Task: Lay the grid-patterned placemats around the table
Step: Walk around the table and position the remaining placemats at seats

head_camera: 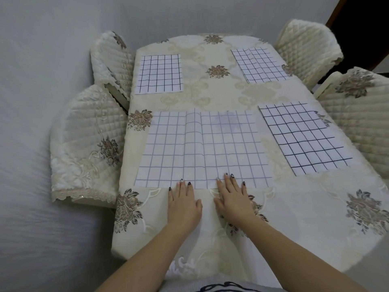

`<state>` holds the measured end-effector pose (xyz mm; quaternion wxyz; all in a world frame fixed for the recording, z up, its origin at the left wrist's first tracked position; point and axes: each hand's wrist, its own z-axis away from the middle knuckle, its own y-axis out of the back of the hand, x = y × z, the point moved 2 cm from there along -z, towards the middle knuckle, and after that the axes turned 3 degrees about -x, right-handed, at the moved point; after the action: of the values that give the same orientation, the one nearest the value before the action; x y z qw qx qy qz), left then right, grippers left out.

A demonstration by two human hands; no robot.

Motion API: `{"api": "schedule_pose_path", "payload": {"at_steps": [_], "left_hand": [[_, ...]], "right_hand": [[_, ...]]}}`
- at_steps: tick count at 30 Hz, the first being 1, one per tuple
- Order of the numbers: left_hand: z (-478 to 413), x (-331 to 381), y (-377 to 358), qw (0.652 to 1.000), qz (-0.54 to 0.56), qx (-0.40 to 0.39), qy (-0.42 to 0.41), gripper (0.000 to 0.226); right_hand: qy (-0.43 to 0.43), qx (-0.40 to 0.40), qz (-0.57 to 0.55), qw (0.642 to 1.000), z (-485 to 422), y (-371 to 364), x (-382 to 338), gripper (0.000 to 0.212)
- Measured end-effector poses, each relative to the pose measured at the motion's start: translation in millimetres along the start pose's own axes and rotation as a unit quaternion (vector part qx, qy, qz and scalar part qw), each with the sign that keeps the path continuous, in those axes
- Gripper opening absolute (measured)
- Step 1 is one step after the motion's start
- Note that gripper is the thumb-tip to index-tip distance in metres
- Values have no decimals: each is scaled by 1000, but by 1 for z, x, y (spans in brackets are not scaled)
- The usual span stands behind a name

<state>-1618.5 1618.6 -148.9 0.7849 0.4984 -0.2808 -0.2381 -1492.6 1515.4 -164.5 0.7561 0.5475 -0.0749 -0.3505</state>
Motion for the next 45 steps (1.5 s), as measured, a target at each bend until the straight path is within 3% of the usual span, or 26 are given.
{"api": "schedule_pose_path", "payload": {"at_steps": [3,7,12,20,26,28,30,32,35,40,45], "left_hand": [[-5,-6,9,994,93,60,8,62],[-21,-34,31,959,242,123,79,58],[-36,-77,52,932,255,173,192,58],[-48,-99,57,927,191,121,300,50],[-60,-110,54,889,286,109,342,41],[-61,-113,52,882,320,117,325,26],[-60,-114,50,871,362,136,303,15],[-58,-114,50,856,401,163,282,25],[-56,-112,57,837,436,192,270,40],[-60,-97,72,800,489,251,241,38],[-58,-57,95,803,493,278,184,46]], "right_hand": [[-14,75,-92,993,0,11,0,59],[-116,203,-255,938,-2,35,25,45],[-220,270,-232,908,-4,52,67,38],[-355,223,-186,889,-6,61,91,54],[-414,170,-230,864,-16,66,99,62],[-421,157,-276,850,-19,67,102,55],[-407,150,-299,850,-21,65,104,33],[-376,163,-321,854,-21,66,103,18],[-345,211,-369,837,-20,70,99,21],[-300,268,-429,809,-17,84,81,33],[-240,283,-503,781,-21,100,47,44]]}}
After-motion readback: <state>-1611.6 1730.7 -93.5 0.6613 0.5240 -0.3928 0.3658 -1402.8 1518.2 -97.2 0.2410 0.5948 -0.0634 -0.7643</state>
